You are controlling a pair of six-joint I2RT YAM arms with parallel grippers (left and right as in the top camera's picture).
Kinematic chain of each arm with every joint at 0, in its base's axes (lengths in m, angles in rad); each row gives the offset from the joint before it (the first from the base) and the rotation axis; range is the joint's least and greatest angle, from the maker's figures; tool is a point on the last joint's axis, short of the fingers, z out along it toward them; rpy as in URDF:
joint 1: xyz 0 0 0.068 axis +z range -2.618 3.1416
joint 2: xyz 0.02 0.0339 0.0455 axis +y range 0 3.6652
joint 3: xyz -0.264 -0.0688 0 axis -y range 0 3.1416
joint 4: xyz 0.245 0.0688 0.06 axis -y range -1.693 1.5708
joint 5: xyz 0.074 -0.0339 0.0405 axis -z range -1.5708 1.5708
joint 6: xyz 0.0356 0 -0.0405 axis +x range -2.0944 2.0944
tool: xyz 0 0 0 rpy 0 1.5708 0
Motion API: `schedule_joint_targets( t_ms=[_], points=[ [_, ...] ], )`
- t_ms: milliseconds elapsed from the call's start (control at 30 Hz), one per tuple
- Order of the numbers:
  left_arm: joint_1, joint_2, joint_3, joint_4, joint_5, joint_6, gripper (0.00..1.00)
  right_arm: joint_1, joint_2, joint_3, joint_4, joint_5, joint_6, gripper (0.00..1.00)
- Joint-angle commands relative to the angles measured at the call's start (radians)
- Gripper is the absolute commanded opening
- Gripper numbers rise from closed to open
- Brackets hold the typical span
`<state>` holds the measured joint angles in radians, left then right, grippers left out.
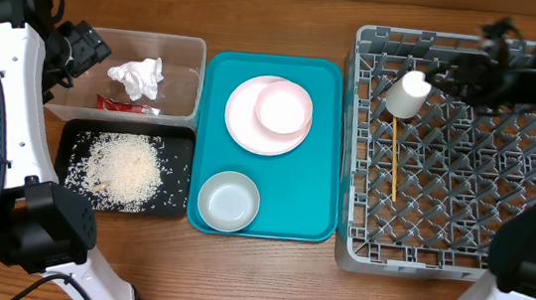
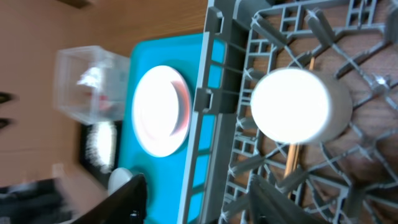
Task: Sort waste into correct bins and load items into the dishwasher
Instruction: 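Open the right gripper and raise it away from the cup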
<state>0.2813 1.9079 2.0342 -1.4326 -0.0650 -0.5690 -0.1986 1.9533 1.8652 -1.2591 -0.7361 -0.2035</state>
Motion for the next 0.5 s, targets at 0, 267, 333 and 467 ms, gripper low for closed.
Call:
schedule_joint_targets(
  t_ms=[0, 267, 333, 467],
  points=[
    [-0.007, -0.004, 0.005, 0.001, -0.013, 0.012, 1.00, 0.064, -0.022, 0.018, 0.028, 0.244, 0.132, 0.23],
    [-0.007, -0.004, 0.005, 0.001, -0.013, 0.012, 1.00, 0.135, -0.021, 0.004, 0.129, 0.440, 0.261, 0.04],
    [-0.007, -0.004, 0.005, 0.001, -0.013, 0.012, 1.00, 0.141, -0.016, 0.004, 0.138, 0.448, 0.261, 0.04],
    [-0.007, -0.004, 0.005, 0.001, -0.013, 0.012, 1.00, 0.141, -0.003, 0.003, 0.155, 0.447, 0.260, 0.04]
  ],
)
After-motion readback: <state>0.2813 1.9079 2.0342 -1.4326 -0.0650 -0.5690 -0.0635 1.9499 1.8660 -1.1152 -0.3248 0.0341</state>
